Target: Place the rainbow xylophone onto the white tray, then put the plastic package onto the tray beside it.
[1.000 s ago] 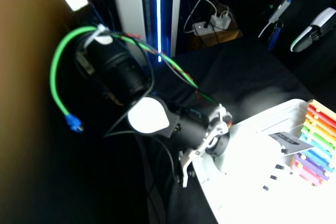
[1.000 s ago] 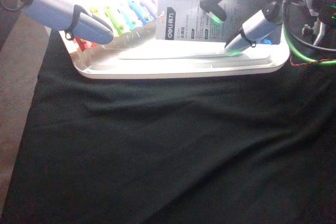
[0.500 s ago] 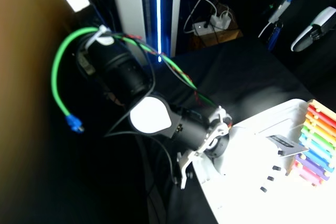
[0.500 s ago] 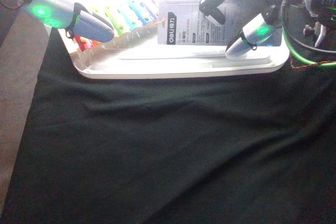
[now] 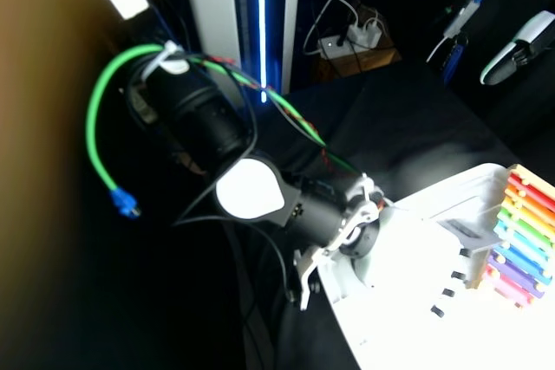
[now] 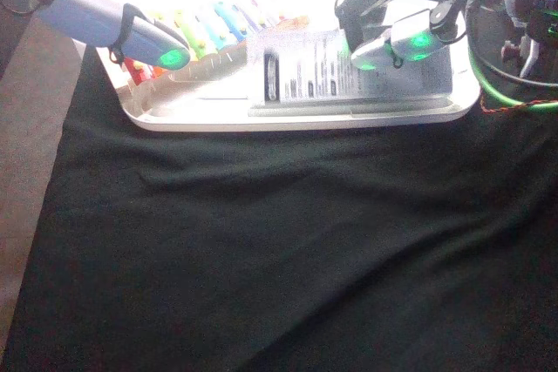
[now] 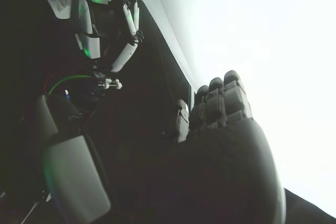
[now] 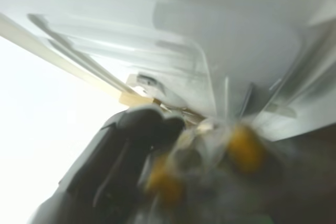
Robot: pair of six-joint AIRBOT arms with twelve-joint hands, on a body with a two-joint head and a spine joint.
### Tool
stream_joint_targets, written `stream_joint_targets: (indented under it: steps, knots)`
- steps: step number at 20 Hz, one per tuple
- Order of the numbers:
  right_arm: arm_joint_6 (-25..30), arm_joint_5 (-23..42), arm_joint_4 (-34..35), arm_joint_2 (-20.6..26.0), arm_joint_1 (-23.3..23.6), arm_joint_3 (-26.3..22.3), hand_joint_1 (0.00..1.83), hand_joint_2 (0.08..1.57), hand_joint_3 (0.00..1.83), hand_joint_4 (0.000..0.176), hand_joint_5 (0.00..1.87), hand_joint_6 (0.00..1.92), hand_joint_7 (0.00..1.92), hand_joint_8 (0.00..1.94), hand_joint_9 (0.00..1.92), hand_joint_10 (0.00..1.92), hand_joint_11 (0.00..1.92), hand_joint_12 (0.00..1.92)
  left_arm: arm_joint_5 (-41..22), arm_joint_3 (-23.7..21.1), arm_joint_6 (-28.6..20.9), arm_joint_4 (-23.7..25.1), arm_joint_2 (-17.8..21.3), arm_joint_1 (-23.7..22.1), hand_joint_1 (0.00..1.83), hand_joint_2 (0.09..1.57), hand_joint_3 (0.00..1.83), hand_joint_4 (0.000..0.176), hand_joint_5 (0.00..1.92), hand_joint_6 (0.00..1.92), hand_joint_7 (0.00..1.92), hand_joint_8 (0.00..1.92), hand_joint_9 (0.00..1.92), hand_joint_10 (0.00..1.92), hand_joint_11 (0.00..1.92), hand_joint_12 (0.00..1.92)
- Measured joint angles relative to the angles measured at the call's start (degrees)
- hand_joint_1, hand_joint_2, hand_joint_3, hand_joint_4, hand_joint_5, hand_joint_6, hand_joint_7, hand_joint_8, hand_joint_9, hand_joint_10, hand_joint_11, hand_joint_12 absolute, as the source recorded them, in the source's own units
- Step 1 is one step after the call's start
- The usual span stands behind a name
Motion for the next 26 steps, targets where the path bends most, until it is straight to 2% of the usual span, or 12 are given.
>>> stream_joint_targets:
  steps: [1,3,4,5,6,7,8,9,17,26]
  knots:
    - [0.17,0.09,0.07,0.0,0.0,-0.07,1.01,1.02,0.0,0.0,0.69,0.01,0.74,0.0,0.76,0.03,0.41,0.85,0.0,0.0,0.0,0.0,0.0,0.0,0.73,0.75,0.0,0.176,0.0,0.0,0.0,0.0,0.0,0.0,0.0,0.0]
    - [0.26,0.17,-0.15,0.0,0.0,-0.11,0.94,0.97,0.0,0.0,0.52,0.0,0.59,0.0,0.56,0.0,0.22,0.76,0.0,0.0,0.0,0.0,0.0,0.0,0.73,0.75,0.0,0.176,0.0,0.0,0.0,0.0,0.0,0.0,0.0,0.0]
    - [0.37,0.15,-0.15,0.0,0.0,-0.13,0.9,0.92,0.0,0.033,0.4,0.0,0.45,0.0,0.4,0.0,0.07,0.86,0.0,0.0,0.0,0.0,0.0,0.0,0.74,0.75,0.0,0.176,0.0,0.0,0.0,0.0,0.0,0.0,0.0,0.0]
    - [0.39,0.17,-0.15,0.0,0.0,-0.17,0.86,0.91,0.0,0.071,0.28,0.0,0.33,0.0,0.29,0.0,0.01,0.87,0.0,0.0,0.0,0.0,0.0,0.0,0.75,0.75,0.0,0.176,0.0,0.0,0.0,0.0,0.0,0.0,0.0,0.0]
    - [0.42,0.17,-0.13,0.0,0.0,-0.17,0.8,0.86,0.0,0.155,0.08,0.0,0.14,0.0,0.11,0.0,0.0,0.57,0.0,0.0,0.0,0.0,0.0,0.0,0.74,0.75,0.0,0.176,0.0,0.0,0.0,0.0,0.0,0.0,0.0,0.0]
    - [0.44,0.15,-0.26,0.0,0.0,-0.17,0.79,0.81,0.0,0.172,0.01,0.0,0.03,0.0,0.02,0.0,0.0,0.17,0.0,0.0,0.0,0.0,0.0,0.0,0.72,0.74,0.0,0.176,0.0,0.0,0.0,0.0,0.0,0.0,0.0,0.0]
    - [0.52,0.15,-0.42,0.0,0.0,-0.24,0.8,0.8,0.0,0.175,0.0,0.0,0.0,0.0,0.0,0.0,0.0,0.03,0.0,0.0,0.0,0.0,0.0,0.0,0.72,0.74,0.0,0.176,0.0,0.0,0.0,0.0,0.0,0.0,0.0,0.0]
    - [0.59,0.17,-0.68,0.02,0.0,-0.42,0.78,0.79,0.0,0.176,0.0,0.0,0.0,0.0,0.0,0.0,0.0,0.01,0.0,0.0,0.0,0.0,0.0,0.0,0.71,0.73,0.0,0.176,0.0,0.0,0.0,0.0,0.0,0.0,0.0,0.0]
    - [0.63,0.79,-2.12,0.42,0.0,-1.46,0.71,0.71,0.0,0.176,0.0,0.0,0.0,0.0,0.0,0.0,0.0,0.0,0.02,0.11,0.0,0.0,0.0,0.0,0.73,0.74,0.0,0.176,0.0,0.0,0.0,0.0,0.0,0.0,0.0,0.0]
    - [0.7,5.53,1.22,3.19,0.0,-4.2,0.6,0.65,0.0,0.176,0.0,0.0,0.0,0.0,0.0,0.0,0.07,0.04,0.26,0.24,0.0,-0.83,0.0,0.0,0.79,0.74,0.0,0.176,0.0,0.0,0.0,0.0,0.0,0.0,0.0,0.0]
